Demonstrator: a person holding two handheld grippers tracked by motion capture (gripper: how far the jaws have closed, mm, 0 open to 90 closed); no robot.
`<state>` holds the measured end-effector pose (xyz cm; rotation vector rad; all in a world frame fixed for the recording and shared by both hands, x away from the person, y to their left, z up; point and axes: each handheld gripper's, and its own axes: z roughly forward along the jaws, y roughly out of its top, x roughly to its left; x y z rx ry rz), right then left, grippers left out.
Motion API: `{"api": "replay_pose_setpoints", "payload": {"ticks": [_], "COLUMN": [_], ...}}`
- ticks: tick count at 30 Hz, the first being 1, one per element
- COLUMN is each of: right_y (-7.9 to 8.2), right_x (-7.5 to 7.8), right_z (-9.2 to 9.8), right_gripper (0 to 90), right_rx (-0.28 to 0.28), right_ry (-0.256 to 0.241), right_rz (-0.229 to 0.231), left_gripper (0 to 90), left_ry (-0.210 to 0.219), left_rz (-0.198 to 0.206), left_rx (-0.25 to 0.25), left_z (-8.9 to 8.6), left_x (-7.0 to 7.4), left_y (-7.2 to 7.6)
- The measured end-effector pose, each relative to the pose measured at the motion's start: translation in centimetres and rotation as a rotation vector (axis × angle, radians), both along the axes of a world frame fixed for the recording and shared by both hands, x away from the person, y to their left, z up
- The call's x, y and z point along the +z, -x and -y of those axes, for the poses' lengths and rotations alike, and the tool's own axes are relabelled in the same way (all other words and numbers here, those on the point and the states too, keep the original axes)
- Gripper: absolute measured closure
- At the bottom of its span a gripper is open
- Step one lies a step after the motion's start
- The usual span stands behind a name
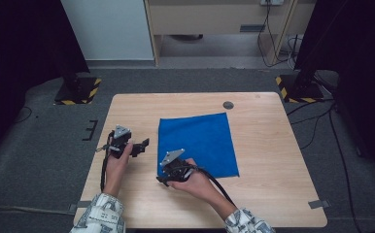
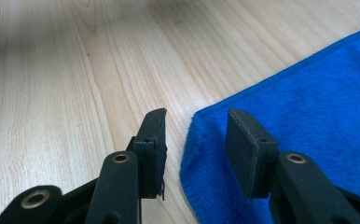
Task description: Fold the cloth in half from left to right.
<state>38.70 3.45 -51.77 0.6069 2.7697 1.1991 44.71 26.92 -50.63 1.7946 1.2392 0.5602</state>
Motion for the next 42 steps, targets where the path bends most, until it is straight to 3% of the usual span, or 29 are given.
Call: {"api": "replay_pose_setpoints", "payload": {"ticks": [4, 5, 11, 27, 37, 39, 42], "right_y": [0.2, 0.3, 0.3, 1.8, 3.0, 3.3, 3.6], "right_x": [-0.4, -0.6, -0.8, -0.9, -0.5, -0.4, -0.3], "right_z": [-0.3, -0.4, -0.4, -2.2, -3.0, -3.3, -3.6], "right_gripper": [65.0, 72.1, 86.6, 87.2, 87.0, 86.9, 86.8], "right_rx": [0.004, 0.004, -0.010, -0.027, -0.010, -0.007, -0.011], "right_ry": [0.013, 0.017, 0.005, -0.046, -0.062, -0.067, -0.079], "right_rz": [-0.006, -0.005, 0.002, -0.007, -0.014, -0.012, -0.014], "left_gripper": [11.6, 11.6, 11.6, 11.8, 15.3, 17.1, 19.1], "left_ry": [0.002, 0.002, 0.009, 0.022, 0.019, 0.000, -0.063], "left_rz": [0.002, 0.002, 0.006, 0.026, 0.018, 0.012, -0.001], "left_rx": [0.002, 0.003, 0.006, -0.027, -0.030, -0.038, -0.077], "left_z": [-0.1, -0.1, -0.3, 0.1, 0.8, 1.1, 2.0], "left_x": [0.0, 0.0, 0.2, 1.1, 2.2, 2.4, 2.7], "left_y": [0.0, 0.0, 0.0, -0.3, -1.6, -1.9, -2.7]}}
